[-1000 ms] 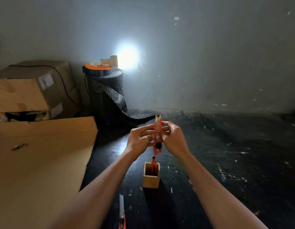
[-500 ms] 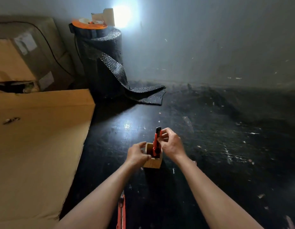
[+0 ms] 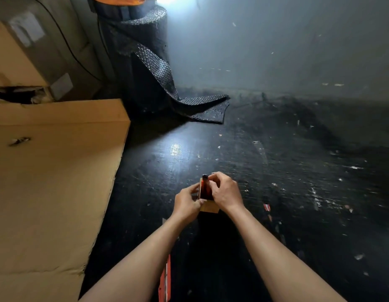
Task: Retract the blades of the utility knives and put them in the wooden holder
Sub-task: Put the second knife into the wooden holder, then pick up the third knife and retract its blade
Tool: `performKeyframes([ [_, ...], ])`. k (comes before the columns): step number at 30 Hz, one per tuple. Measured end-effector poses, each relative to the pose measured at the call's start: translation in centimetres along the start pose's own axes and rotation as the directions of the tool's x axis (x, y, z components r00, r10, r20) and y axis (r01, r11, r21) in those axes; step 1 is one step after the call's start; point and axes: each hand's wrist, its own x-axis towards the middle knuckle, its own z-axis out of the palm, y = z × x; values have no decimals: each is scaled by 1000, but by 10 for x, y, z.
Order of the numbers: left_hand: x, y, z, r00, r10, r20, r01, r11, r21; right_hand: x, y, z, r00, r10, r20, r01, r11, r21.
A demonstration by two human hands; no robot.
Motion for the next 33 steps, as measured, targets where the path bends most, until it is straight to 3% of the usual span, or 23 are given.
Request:
performKeyframes([
  [9,-5,3,-4,1000,26,-16,-26,1000,-6,-4,-6,-13,997,-81,-13,81,997,-15],
  [17,-37,-5,-24,996,70,-49,-63,989,133,-41,-17,-16,990,-133,42,137,984,-110],
  [25,-101,-59,-51,996,35,-85,-13,971,241,-115,-11,34,977,-56,207,93,980,-173],
  [33,-150,-115,-56,990,-132,-56,139,975,172,-182,-2,93,902,117,414,-22,973,-229],
])
